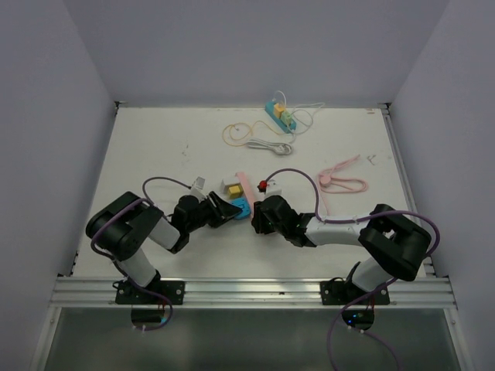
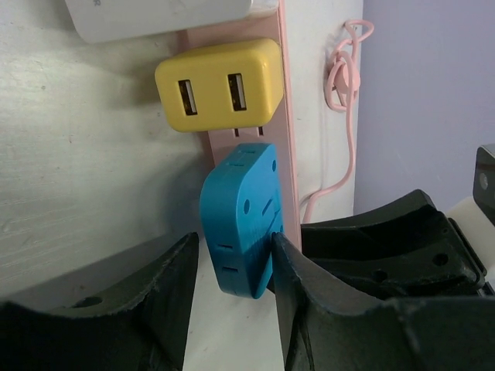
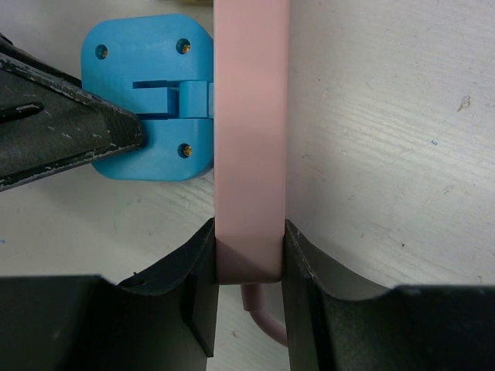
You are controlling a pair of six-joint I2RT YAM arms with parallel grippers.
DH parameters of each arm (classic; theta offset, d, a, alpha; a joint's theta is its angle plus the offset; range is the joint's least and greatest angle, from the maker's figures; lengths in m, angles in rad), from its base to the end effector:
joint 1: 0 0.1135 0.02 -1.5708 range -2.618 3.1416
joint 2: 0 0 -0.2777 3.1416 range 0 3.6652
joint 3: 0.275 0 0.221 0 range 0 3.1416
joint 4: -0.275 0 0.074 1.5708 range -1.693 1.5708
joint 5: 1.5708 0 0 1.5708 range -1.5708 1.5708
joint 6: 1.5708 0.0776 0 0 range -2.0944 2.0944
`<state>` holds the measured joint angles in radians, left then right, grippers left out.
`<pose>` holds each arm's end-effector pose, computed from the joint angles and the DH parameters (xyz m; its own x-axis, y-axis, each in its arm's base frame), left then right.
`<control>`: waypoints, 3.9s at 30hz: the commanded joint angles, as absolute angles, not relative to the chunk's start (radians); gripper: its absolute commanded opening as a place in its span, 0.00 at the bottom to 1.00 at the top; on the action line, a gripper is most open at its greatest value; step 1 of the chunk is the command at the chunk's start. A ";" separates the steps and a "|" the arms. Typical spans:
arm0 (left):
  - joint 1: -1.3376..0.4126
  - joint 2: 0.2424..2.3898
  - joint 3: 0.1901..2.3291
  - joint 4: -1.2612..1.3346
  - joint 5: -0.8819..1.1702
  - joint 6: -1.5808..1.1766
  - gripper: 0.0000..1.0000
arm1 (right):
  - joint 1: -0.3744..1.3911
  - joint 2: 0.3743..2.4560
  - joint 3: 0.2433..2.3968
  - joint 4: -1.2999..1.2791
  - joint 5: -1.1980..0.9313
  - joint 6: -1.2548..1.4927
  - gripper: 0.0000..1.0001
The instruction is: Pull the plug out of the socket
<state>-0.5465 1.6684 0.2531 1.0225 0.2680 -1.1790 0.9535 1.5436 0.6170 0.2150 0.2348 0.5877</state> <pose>0.2258 -0.1614 0.1321 -0.7812 -0.5679 -0.2591 -0.0311 0.4499 -0.8925 0.1892 0.2353 0.1595 -0.6978 -0.0514 -0.7145 -0.3655 0.8833 0.2935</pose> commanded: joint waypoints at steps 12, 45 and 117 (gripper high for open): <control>-0.552 1.763 0.225 1.388 0.307 -1.195 0.40 | 0.959 1.574 0.627 0.204 0.184 0.601 0.00; -0.555 1.563 0.100 1.353 0.184 -1.425 0.00 | 0.939 1.578 0.606 0.058 0.403 0.808 0.00; 0.080 0.928 0.715 -0.357 0.130 -0.499 1.00 | 0.884 1.551 0.790 -0.307 0.230 0.565 0.55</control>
